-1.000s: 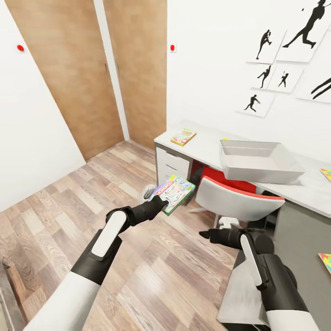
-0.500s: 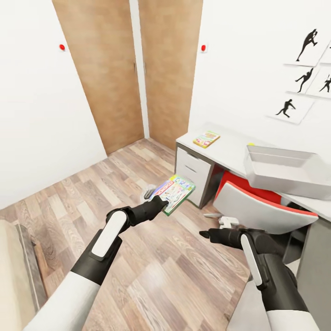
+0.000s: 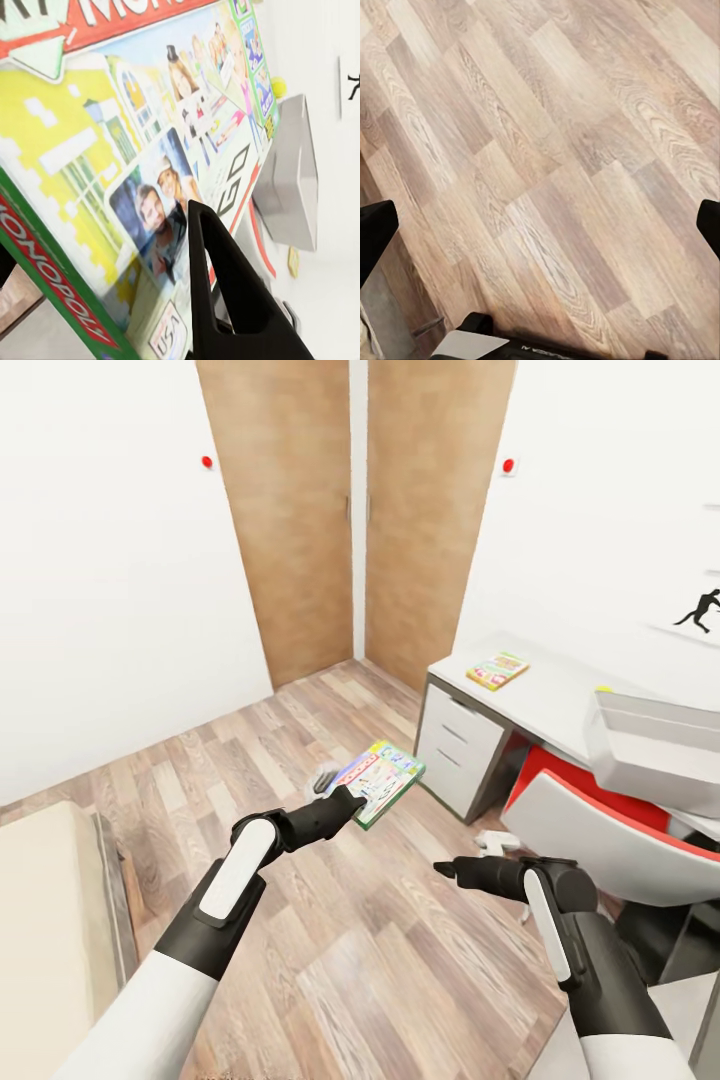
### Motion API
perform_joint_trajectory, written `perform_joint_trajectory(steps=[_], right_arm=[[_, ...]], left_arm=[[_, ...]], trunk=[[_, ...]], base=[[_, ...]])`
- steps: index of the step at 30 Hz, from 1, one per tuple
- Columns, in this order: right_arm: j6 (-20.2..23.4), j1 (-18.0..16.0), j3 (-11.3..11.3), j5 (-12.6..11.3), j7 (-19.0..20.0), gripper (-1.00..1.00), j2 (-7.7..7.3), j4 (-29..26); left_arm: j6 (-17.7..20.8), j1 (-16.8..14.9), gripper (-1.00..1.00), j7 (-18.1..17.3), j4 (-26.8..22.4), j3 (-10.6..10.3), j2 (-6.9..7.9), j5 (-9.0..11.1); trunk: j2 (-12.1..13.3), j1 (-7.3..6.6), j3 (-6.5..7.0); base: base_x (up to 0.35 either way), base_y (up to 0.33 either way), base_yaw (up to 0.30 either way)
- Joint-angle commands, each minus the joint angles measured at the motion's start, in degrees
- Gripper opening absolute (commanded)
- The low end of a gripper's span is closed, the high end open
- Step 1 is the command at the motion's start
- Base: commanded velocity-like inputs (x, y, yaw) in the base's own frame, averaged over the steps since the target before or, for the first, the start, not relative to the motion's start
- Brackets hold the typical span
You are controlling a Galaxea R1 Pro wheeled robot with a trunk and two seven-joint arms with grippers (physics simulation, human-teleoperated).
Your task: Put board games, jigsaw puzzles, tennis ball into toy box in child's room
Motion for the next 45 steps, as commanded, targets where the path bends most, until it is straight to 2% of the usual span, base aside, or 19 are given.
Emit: perform_joint_trajectory(steps=[1,25,45], right_arm=[[0.31,-0.03,-0.05,-0.44,-0.16,1.00,-0.01,-0.05],[0.31,1.03,-0.01,-0.41,-0.16,1.00,-0.01,-1.54],[0.31,1.36,-0.01,-0.41,-0.16,1.00,-0.01,-1.99]], left_arm=[[0.03,-0.06,-1.00,0.57,-0.06,0.00,-0.02,0.75],[0.11,-0.06,-1.00,0.36,0.40,0.24,-0.02,0.58],[0.11,-0.06,-1.00,0.39,0.46,0.04,-0.02,0.57]], trunk=[[-0.11,0.03,-0.10],[-0.11,0.03,-0.10],[-0.11,0.03,-0.10]], base=[[0.000,0.000,0.207],[0.044,0.000,0.056],[0.284,0.000,0.001]])
